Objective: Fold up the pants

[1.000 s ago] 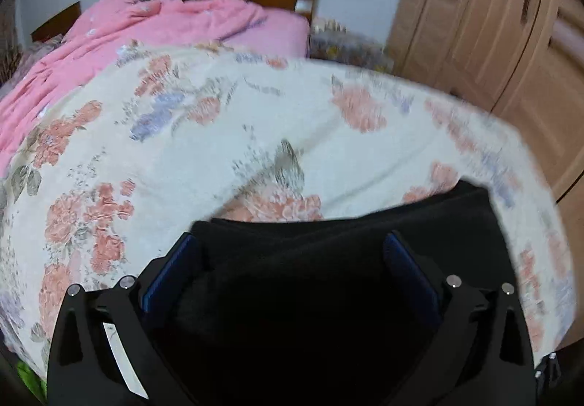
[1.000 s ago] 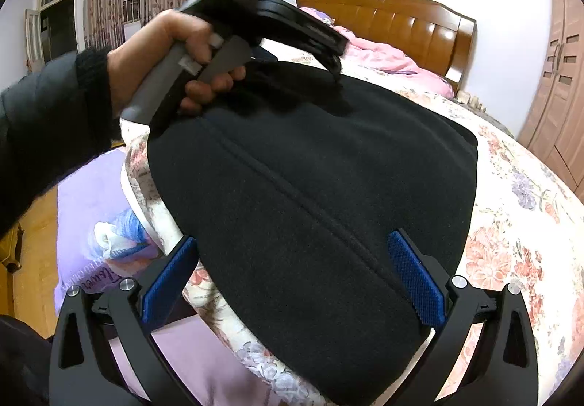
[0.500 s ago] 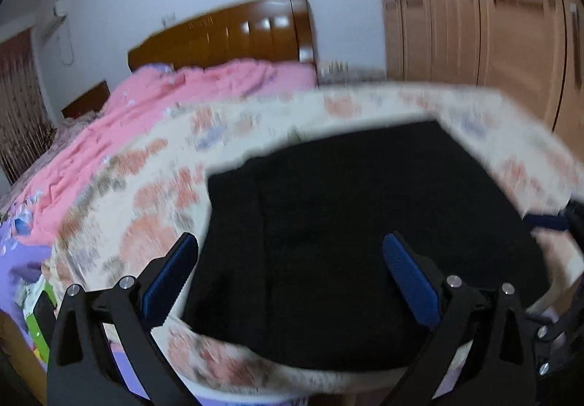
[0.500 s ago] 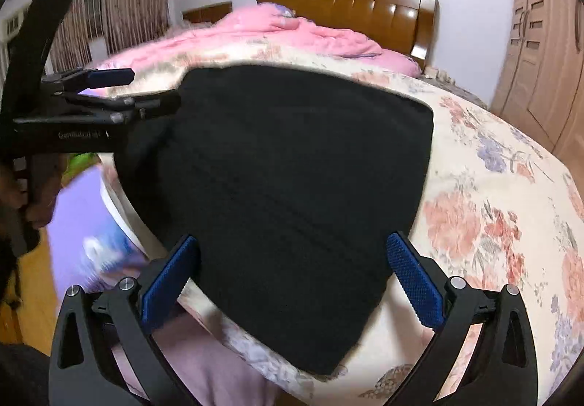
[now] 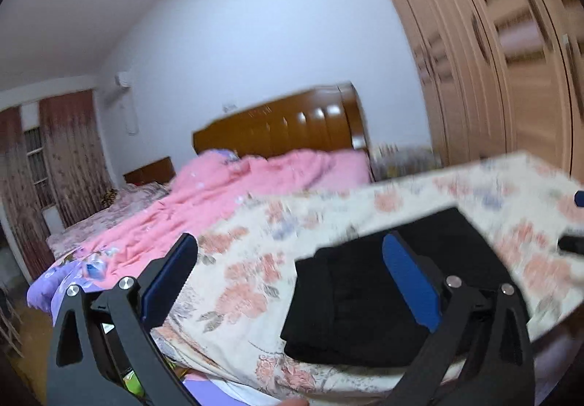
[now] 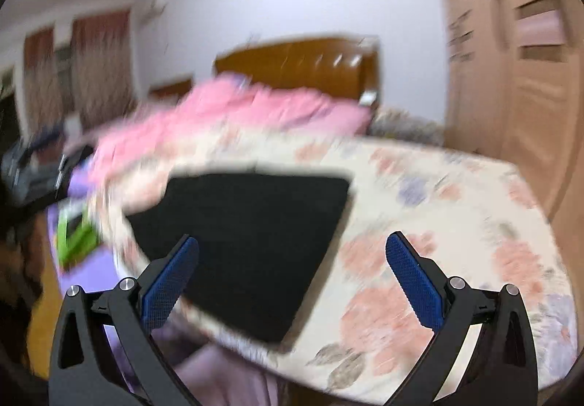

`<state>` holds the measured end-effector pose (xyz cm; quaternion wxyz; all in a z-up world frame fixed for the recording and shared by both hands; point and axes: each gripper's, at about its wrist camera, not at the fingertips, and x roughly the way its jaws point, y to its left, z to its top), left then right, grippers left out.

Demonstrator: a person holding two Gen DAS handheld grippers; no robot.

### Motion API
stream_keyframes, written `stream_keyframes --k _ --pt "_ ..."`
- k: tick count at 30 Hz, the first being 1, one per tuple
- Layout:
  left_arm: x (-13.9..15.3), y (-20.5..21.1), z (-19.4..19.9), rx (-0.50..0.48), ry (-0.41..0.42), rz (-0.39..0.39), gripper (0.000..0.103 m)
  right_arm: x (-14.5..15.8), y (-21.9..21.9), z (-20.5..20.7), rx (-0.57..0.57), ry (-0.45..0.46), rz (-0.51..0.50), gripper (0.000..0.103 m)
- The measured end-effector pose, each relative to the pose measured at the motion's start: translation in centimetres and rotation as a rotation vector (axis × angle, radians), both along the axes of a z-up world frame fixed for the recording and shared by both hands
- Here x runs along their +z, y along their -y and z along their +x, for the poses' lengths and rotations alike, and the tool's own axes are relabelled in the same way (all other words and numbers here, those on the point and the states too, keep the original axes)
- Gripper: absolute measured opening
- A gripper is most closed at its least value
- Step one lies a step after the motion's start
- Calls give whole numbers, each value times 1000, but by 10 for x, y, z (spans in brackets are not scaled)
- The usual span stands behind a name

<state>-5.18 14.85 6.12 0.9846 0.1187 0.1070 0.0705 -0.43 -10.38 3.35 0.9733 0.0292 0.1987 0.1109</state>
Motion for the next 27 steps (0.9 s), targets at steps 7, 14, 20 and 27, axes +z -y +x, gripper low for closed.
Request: stream_keyframes --k 7,14,20,27 --pt "1 13 -8 -1 -42 -126 102 20 -6 -21 -43 51 -10 99" --pt "-40 14 9 21 -259 -299 102 -27 -22 -4 -41 -175 -34 99" --pt "-75 13 18 56 -366 -337 102 -60 -42 7 -25 -286 -134 99" --pt "-108 21 29 42 -488 -303 102 -93 -55 16 14 -430 -176 99"
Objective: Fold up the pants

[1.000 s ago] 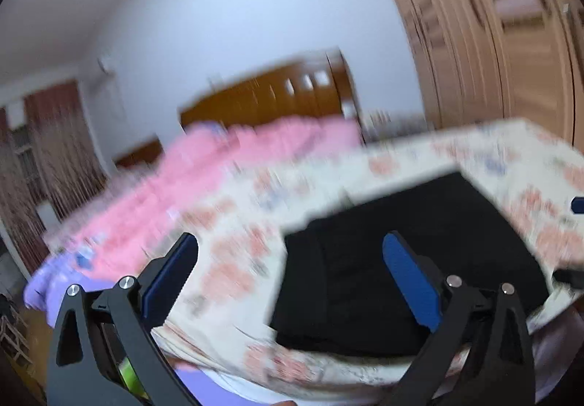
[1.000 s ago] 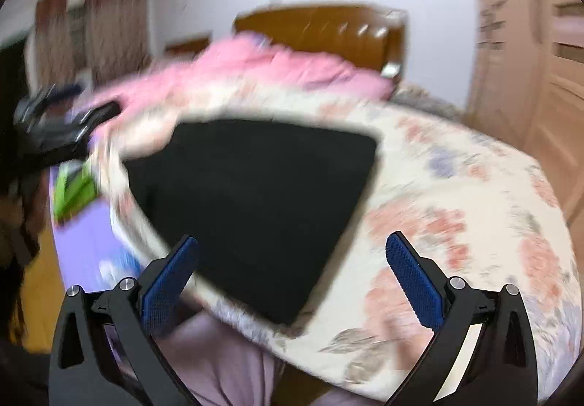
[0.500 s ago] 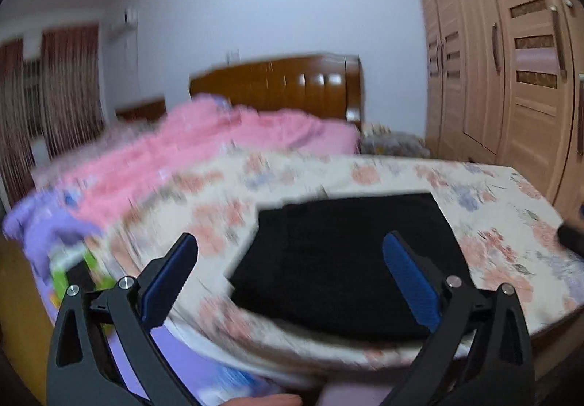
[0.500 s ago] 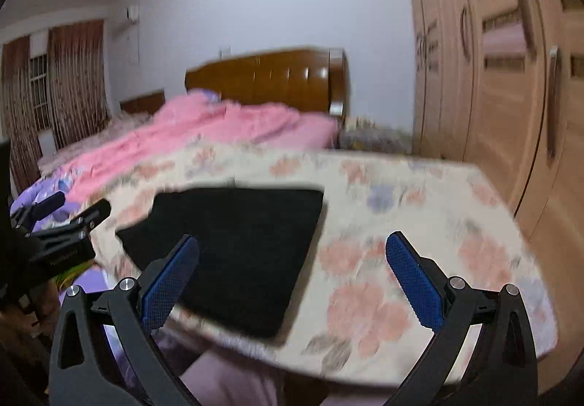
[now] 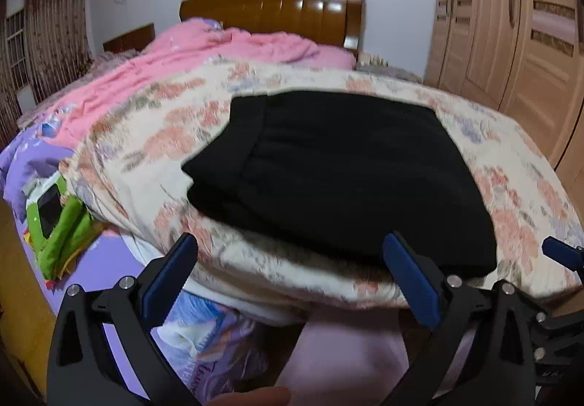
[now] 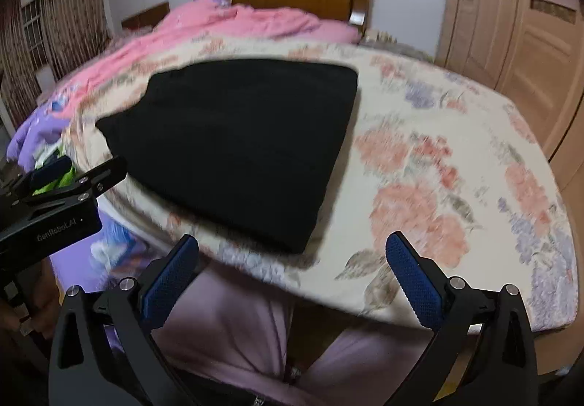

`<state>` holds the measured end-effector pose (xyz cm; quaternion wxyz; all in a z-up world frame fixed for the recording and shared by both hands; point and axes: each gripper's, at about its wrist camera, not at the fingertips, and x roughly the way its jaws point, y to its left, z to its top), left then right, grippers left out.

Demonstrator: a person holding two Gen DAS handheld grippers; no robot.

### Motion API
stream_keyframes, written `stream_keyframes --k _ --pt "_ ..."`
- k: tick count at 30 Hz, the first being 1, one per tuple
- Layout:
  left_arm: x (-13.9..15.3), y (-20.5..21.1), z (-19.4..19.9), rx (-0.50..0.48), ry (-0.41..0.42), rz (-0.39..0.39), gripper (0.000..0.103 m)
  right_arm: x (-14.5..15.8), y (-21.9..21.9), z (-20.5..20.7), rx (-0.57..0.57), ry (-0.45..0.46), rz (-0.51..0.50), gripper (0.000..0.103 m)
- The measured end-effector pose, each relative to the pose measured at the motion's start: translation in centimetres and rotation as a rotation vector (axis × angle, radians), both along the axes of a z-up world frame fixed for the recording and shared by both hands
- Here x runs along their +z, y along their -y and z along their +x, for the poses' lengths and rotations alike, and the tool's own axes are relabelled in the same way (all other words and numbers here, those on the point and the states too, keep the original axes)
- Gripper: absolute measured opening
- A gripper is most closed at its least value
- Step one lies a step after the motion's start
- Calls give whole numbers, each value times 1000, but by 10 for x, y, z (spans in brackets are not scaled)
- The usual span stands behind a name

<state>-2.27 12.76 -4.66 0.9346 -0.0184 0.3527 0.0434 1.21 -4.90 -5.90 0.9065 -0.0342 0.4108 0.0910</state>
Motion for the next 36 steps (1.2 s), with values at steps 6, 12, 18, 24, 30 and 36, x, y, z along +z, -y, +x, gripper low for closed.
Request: stream_keyframes --k 6,12,18,24,30,36 --pt "-11 -2 1 3 -37 -13 101 -8 2 5 6 -32 3 99" --pt "-10 0 1 -2 -36 -9 101 -9 -2 4 22 -37 -7 99" --pt "-9 1 2 -4 -43 -6 101 -9 -2 5 24 -40 -8 99" --pt "-10 3 2 -8 -46 0 101 -10 -3 5 28 -42 -11 99" --pt "-10 3 2 -7 -46 -1 101 -10 -4 4 28 -42 -12 99" --pt "-10 3 2 -6 -48 -2 101 -10 -4 4 27 -43 -12 99"
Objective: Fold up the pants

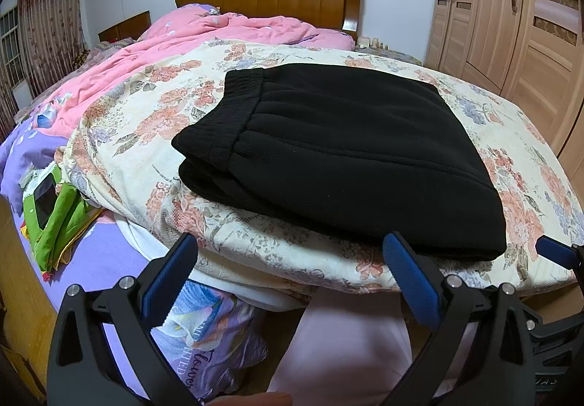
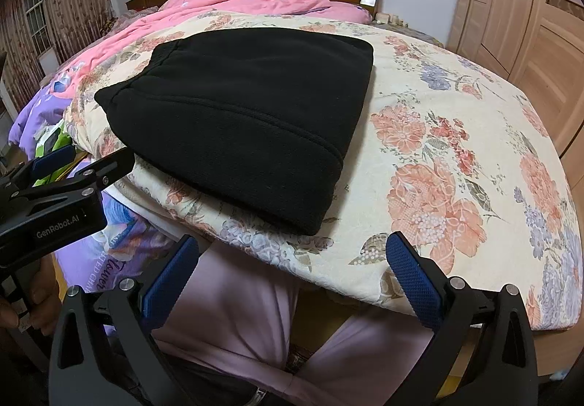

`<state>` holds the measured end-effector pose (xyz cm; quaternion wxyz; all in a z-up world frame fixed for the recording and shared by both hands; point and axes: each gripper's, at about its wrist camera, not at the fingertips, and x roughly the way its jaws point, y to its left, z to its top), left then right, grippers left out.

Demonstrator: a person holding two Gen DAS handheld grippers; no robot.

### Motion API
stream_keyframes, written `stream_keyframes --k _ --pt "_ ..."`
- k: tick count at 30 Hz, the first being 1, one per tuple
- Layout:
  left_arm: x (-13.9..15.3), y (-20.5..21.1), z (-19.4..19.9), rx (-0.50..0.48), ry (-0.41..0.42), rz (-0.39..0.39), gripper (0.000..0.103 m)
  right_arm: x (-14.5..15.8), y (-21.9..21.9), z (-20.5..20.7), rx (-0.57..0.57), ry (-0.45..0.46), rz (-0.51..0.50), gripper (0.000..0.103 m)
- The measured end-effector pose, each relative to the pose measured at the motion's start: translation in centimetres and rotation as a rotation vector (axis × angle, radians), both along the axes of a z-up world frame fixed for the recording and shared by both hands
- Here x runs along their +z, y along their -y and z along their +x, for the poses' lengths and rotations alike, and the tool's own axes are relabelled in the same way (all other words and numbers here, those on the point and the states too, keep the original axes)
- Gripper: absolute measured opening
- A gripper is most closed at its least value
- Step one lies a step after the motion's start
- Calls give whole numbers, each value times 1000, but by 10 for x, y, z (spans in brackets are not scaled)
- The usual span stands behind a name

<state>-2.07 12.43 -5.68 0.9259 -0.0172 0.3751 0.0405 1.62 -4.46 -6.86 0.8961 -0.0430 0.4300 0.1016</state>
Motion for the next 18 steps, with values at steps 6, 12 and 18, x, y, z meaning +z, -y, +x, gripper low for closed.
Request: stream_keyframes --k 6,12,18 --pt "-1 -1 0 -1 -2 -1 101 0 -1 0 0 0 -1 99" --pt "-1 -1 0 0 -3 -1 101 -1 -1 0 2 -3 -2 99" --pt "-1 -1 0 0 -2 0 101 -1 -1 0 2 -4 -2 99"
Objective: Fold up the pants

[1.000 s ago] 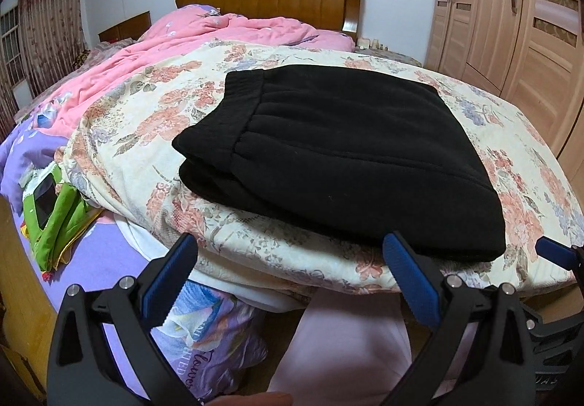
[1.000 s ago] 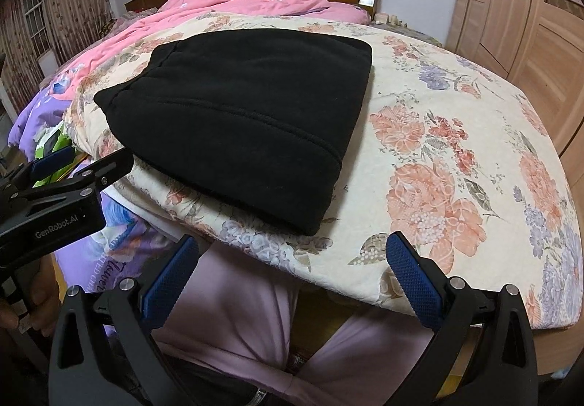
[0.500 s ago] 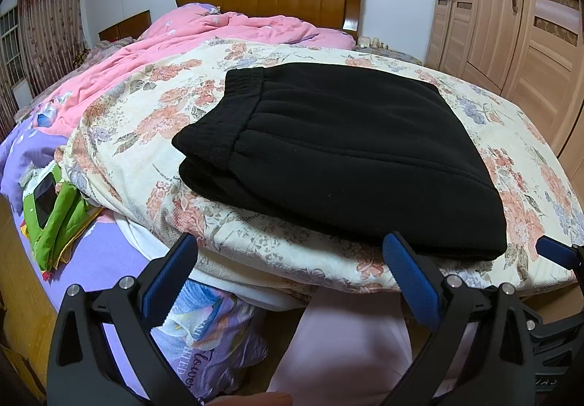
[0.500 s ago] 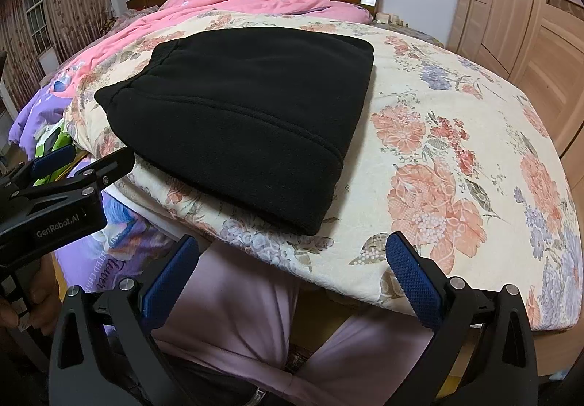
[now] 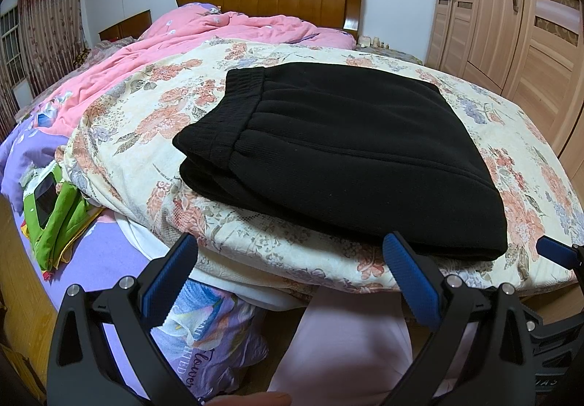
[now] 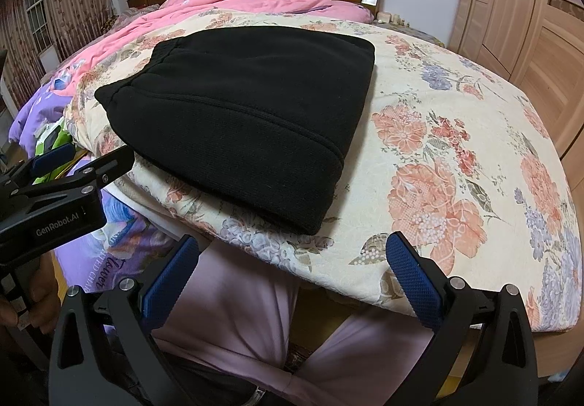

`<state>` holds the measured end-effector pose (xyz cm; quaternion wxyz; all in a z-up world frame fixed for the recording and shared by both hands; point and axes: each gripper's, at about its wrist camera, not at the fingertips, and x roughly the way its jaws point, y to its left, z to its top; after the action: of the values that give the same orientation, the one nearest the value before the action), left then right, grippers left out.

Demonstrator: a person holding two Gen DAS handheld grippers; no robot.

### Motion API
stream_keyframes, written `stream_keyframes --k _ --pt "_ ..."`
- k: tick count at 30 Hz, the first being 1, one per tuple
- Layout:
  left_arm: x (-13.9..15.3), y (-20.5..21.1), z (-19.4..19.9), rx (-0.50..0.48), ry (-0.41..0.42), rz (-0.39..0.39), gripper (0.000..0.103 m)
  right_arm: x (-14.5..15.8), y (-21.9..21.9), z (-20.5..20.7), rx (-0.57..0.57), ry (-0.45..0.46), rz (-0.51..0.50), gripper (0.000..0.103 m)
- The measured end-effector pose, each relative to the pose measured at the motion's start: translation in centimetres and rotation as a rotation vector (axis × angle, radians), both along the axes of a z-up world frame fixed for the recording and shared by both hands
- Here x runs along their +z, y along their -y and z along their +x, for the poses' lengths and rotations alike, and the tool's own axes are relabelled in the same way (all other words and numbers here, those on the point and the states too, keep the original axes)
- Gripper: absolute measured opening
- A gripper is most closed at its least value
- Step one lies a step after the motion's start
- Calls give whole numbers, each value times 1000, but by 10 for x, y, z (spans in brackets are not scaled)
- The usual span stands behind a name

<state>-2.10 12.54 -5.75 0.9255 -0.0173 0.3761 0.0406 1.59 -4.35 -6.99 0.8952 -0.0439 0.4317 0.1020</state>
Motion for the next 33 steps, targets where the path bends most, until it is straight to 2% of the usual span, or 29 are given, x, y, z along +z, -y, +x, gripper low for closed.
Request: stream_keyframes --k 25,33 --pt "2 -2 -2 16 10 -4 101 -1 0 1 4 -4 -2 99" --pt "2 -7 -1 40 -1 -27 101 -3 3 2 5 -7 5 99"
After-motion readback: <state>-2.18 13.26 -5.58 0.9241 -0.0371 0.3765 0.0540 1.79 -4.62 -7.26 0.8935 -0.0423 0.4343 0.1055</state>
